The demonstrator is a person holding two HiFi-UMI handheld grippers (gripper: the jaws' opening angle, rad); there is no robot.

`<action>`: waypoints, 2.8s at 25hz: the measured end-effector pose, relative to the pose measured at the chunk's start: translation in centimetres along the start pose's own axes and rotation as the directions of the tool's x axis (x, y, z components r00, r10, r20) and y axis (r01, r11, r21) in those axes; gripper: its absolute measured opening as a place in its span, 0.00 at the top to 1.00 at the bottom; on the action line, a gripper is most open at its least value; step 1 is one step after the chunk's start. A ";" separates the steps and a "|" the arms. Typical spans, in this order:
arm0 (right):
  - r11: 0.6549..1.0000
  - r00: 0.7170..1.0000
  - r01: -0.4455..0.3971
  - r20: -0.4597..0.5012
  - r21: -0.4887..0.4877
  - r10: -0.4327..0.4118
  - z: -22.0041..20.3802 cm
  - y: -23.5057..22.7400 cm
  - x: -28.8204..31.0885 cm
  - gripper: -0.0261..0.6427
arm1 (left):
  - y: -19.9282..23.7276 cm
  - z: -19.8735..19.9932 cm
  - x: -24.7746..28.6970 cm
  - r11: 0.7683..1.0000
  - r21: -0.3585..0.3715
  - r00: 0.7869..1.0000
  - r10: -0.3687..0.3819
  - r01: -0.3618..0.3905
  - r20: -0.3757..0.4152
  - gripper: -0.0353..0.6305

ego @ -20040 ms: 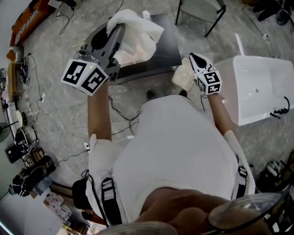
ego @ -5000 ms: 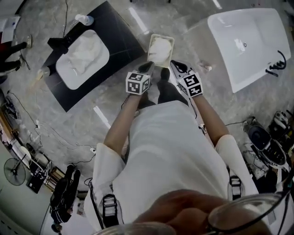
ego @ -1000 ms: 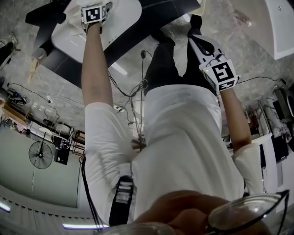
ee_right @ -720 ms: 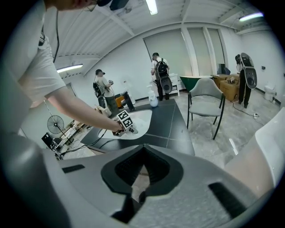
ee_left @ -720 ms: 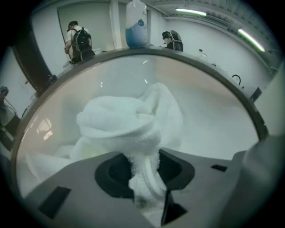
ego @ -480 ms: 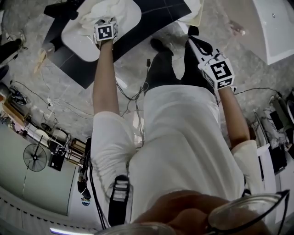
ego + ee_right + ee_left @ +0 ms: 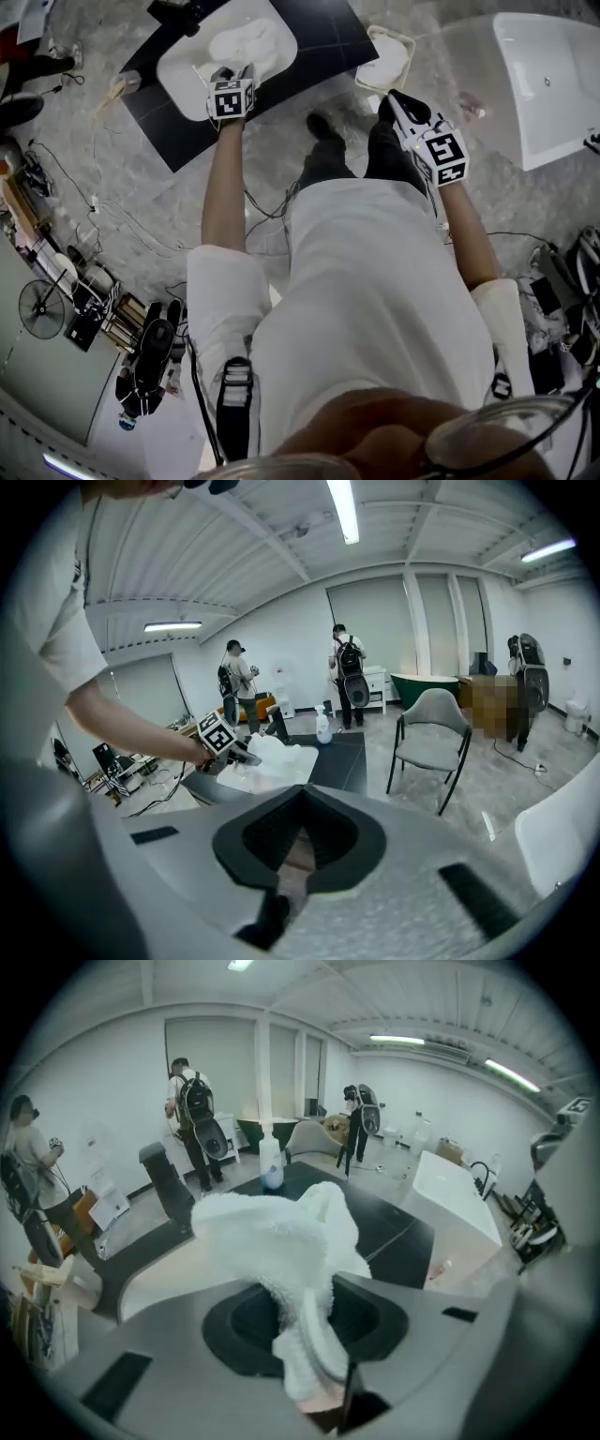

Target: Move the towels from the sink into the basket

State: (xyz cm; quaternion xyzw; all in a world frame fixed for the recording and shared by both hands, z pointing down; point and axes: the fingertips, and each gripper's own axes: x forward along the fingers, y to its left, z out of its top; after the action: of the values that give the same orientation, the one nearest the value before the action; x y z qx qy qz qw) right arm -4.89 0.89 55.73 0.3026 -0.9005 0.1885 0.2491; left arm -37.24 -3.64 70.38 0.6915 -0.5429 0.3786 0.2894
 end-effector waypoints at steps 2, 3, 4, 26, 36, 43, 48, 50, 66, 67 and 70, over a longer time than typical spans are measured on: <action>1.000 1.000 0.002 0.013 -0.004 -0.002 0.5 -0.2 -1.1 0.97 | -1.3 1.3 -2.3 1.000 -0.017 0.999 -0.001 0.002 0.051 0.77; 1.000 1.000 0.004 0.018 -0.005 -0.004 0.8 -0.4 -1.6 0.97 | -1.9 2.0 -3.4 1.000 -0.025 0.997 -0.003 0.005 0.078 0.77; 1.000 1.000 0.007 0.023 -0.006 -0.007 1.0 -0.6 -2.0 0.97 | -2.6 2.8 -4.4 0.999 -0.031 0.994 -0.005 0.009 0.105 0.77; 0.995 0.967 0.054 0.254 -0.089 -0.030 10.1 -3.2 -10.6 0.97 | -15.9 14.3 -27.8 0.973 -0.095 0.783 -0.108 0.208 0.612 0.77; 0.997 0.956 0.070 0.287 -0.041 -0.055 11.0 -3.7 -12.2 0.97 | -19.7 16.4 -31.1 0.970 -0.039 0.730 -0.153 0.239 0.666 0.77; 0.994 0.951 0.108 0.292 -0.003 -0.102 9.1 -5.4 -12.2 0.97 | -21.2 17.1 -29.2 0.970 0.027 0.737 -0.200 0.240 0.646 0.77; 0.985 0.943 0.164 0.284 0.057 -0.174 6.4 -6.7 -14.5 0.97 | -24.6 17.9 -28.1 0.952 0.097 0.737 -0.287 0.290 0.612 0.77; 0.981 0.941 0.180 0.275 0.078 -0.195 5.6 -7.6 -15.6 0.97 | -26.3 18.7 -27.8 0.942 0.121 0.733 -0.321 0.314 0.599 0.77; 0.929 0.933 0.299 0.139 0.219 -0.333 -3.9 -16.1 -20.8 0.97 | -40.7 21.4 -16.8 0.837 0.245 0.742 -0.547 0.489 0.388 0.77; 0.926 0.934 0.301 0.126 0.226 -0.334 -4.8 -16.8 -20.8 0.97 | -41.3 21.2 -15.6 0.834 0.246 0.747 -0.552 0.494 0.370 0.77; 0.922 0.942 0.299 0.075 0.248 -0.326 -7.6 -18.5 -20.6 0.97 | -43.2 20.1 -11.8 0.827 0.237 0.766 -0.561 0.509 0.315 0.77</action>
State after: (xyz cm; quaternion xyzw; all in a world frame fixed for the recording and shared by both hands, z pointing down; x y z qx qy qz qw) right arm 23.68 0.11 53.75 0.4799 -0.8250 0.2329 0.1864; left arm 7.46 -3.22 49.99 0.8944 -0.3400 0.1788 0.2292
